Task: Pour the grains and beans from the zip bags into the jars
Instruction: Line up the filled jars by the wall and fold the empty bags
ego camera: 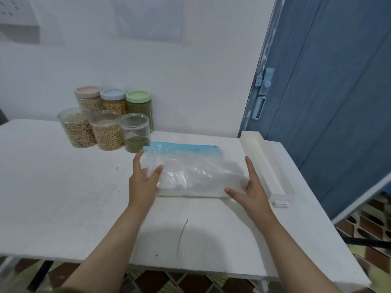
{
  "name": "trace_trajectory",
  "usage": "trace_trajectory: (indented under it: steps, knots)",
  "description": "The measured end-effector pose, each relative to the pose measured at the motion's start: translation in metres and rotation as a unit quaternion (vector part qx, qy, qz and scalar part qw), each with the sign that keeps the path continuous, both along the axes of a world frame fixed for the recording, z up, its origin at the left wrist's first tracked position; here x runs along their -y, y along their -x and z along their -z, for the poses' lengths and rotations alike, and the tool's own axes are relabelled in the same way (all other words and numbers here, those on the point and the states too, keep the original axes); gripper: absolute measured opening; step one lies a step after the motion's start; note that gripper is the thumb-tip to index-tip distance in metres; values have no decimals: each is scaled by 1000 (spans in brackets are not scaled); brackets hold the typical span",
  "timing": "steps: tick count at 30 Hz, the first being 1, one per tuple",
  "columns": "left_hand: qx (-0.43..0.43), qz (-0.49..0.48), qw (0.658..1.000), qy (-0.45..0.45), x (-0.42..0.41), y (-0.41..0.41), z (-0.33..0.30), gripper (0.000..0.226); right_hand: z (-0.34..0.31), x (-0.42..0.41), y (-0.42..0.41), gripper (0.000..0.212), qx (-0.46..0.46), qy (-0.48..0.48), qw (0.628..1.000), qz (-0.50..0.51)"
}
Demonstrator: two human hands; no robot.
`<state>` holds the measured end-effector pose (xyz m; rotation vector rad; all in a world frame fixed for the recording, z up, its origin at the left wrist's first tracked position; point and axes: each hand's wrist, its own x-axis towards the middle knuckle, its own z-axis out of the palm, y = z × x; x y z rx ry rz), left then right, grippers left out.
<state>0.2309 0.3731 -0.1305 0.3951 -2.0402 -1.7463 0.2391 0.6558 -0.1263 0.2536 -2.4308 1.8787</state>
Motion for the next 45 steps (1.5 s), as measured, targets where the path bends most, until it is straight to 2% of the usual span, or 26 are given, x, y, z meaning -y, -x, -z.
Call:
trace_trajectory:
  steps: [3,5,8,10,13,16,18,20,23,27,30,31,33,35,38,41,45]
  knots:
    - [48,-35,998,-31,4,5,2,65,5,4,12,97,23,-12,1000,3]
    - [66,-29,997,-37,8,8,1,66,5,8,19,92,-5,-43,999,30]
    - [12,36,996,-87,9,2,-2,64,6,13,26,90,-47,-36,995,83]
    - [-17,82,994,-77,10,-4,0,67,8,12,28,84,-60,-10,991,116]
    - [8,90,996,17,9,-5,4,69,13,11,30,65,-79,-35,989,124]
    - [21,102,987,121,7,0,11,52,19,13,35,50,-52,-77,988,120]
    - [45,102,979,171,5,3,17,42,20,16,38,44,-6,-153,981,116]
    - [77,88,965,235,3,7,23,41,19,18,39,50,19,-233,967,98]
    - [133,52,929,341,-4,9,25,49,14,21,39,55,60,-303,946,96]
    - [170,-18,849,501,-14,7,34,51,9,35,34,55,76,-445,886,111]
    - [116,-27,844,523,-18,11,34,51,5,40,34,59,66,-542,829,121]
    - [91,-23,841,533,-19,14,32,55,2,40,36,64,58,-555,820,124]
    - [35,8,825,564,-23,22,26,67,-4,40,42,70,11,-566,817,106]
    - [7,51,797,602,-32,29,16,72,-8,45,50,67,-54,-563,822,65]
    - [41,111,793,597,-47,43,7,60,-7,61,68,61,-90,-531,842,8]
    - [113,144,792,583,-54,52,11,59,10,69,83,59,-51,-539,840,-32]
    - [176,165,747,619,-52,57,29,64,31,68,88,58,-17,-558,828,-47]
